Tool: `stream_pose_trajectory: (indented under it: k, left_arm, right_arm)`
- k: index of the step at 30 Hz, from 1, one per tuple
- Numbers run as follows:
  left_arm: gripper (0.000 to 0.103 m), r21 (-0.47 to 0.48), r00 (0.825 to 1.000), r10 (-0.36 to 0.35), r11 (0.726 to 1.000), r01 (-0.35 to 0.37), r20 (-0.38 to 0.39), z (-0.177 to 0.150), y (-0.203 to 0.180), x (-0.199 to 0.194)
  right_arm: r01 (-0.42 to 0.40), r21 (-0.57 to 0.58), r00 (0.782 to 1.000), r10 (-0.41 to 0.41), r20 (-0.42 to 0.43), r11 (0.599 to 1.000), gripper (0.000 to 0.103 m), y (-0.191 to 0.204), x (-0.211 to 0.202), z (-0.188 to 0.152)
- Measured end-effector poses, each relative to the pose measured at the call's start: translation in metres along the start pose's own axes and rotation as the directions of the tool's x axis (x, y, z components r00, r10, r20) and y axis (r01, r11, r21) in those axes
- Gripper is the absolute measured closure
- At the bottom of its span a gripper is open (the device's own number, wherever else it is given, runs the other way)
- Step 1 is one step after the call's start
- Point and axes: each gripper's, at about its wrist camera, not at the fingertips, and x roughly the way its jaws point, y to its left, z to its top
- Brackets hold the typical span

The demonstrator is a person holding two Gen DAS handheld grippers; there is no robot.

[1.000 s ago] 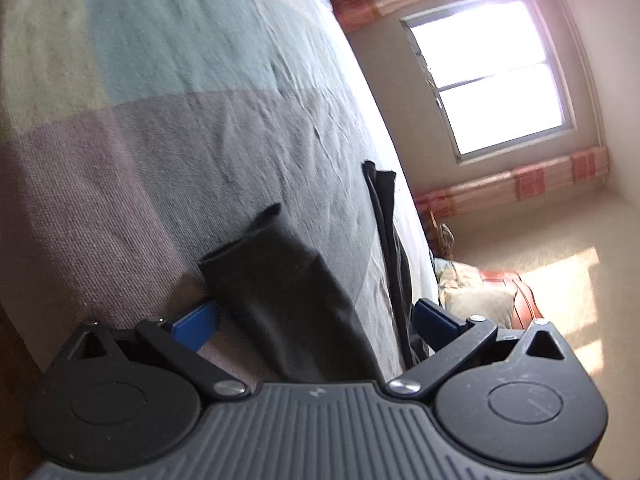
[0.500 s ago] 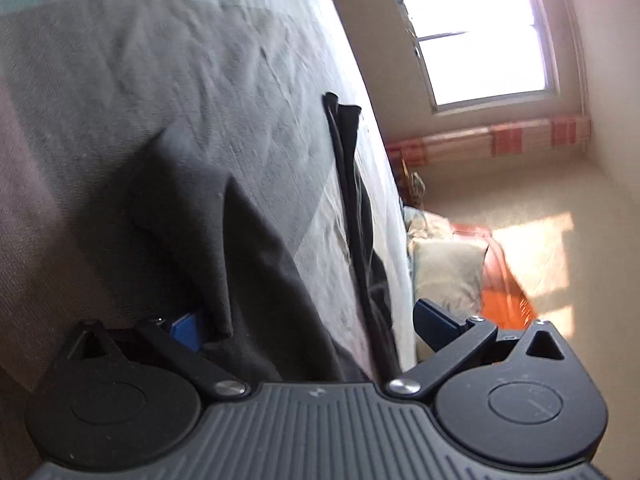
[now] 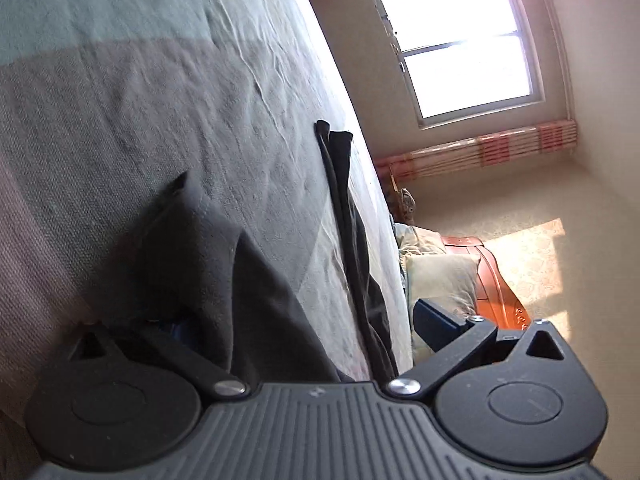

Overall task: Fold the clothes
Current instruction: 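Move the open left tool to the dark grey pant leg cuff, then grasp the pant leg cuff with the left tool and lift it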

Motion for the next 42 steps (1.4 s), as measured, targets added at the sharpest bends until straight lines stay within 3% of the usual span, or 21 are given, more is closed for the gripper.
stream_pose_trajectory:
  k: [2,7,11,14,16,20,24,31,36,38,40,42]
  left_arm:
    - [0.001,-0.007,1.0,0.002,1.0,-0.002,0.03,0.005,0.002,0.003]
    - [0.044,-0.018,0.994,0.105,0.994,-0.105,0.026,0.013,0.008,0.008]
    - [0.042,0.029,0.996,0.068,0.997,-0.067,-0.049,0.002,0.008,0.006]
    - [0.066,-0.022,0.996,0.089,0.996,-0.088,0.011,0.014,0.021,0.003]
    - [0.088,-0.089,0.993,0.102,0.991,-0.096,0.059,0.02,0.031,0.008]
    - [0.091,0.039,0.987,0.159,0.987,-0.158,-0.01,0.012,0.016,0.017]
    - [0.095,0.062,0.983,0.183,0.981,-0.184,0.014,0.013,0.007,0.014]
    - [0.096,0.139,0.986,0.132,0.979,-0.146,0.104,0.036,-0.031,-0.015]
    - [0.096,0.239,0.984,0.039,0.968,-0.081,0.172,0.042,-0.066,-0.045]
    - [0.096,0.239,0.989,0.048,0.968,-0.082,0.143,0.04,-0.064,-0.04]
    - [0.095,0.21,0.989,0.103,0.97,-0.124,0.109,0.035,-0.051,-0.031]
    - [0.087,0.161,0.988,0.13,0.977,-0.142,0.079,0.027,-0.033,-0.021]
  right_arm:
    - [-0.002,-0.011,1.0,0.001,-0.01,1.0,0.033,0.003,0.003,-0.001]
    - [0.003,-0.032,1.0,-0.003,-0.007,0.999,0.033,0.005,0.002,-0.002]
    - [0.002,0.004,1.0,-0.002,-0.001,1.0,0.033,-0.004,0.0,-0.002]
    - [0.003,0.0,1.0,-0.003,-0.002,1.0,0.032,-0.005,0.001,-0.002]
    - [0.014,-0.026,1.0,-0.015,-0.004,1.0,0.032,-0.001,0.002,-0.002]
    - [0.024,-0.071,1.0,-0.023,0.016,0.997,0.032,0.006,-0.003,-0.003]
    - [0.024,-0.084,0.999,-0.022,0.025,0.996,0.032,0.01,-0.005,0.0]
    - [-0.014,-0.111,1.0,0.016,0.021,0.994,0.032,0.015,-0.011,0.001]
    - [-0.043,-0.14,0.999,0.044,0.001,0.989,0.032,0.022,-0.011,-0.002]
    - [-0.044,-0.148,0.999,0.043,-0.008,0.988,0.032,0.024,-0.009,-0.003]
    - [-0.045,-0.154,0.999,0.043,-0.016,0.987,0.032,0.025,-0.007,-0.004]
    - [-0.047,-0.157,0.999,0.044,-0.02,0.987,0.032,0.025,-0.006,-0.004]
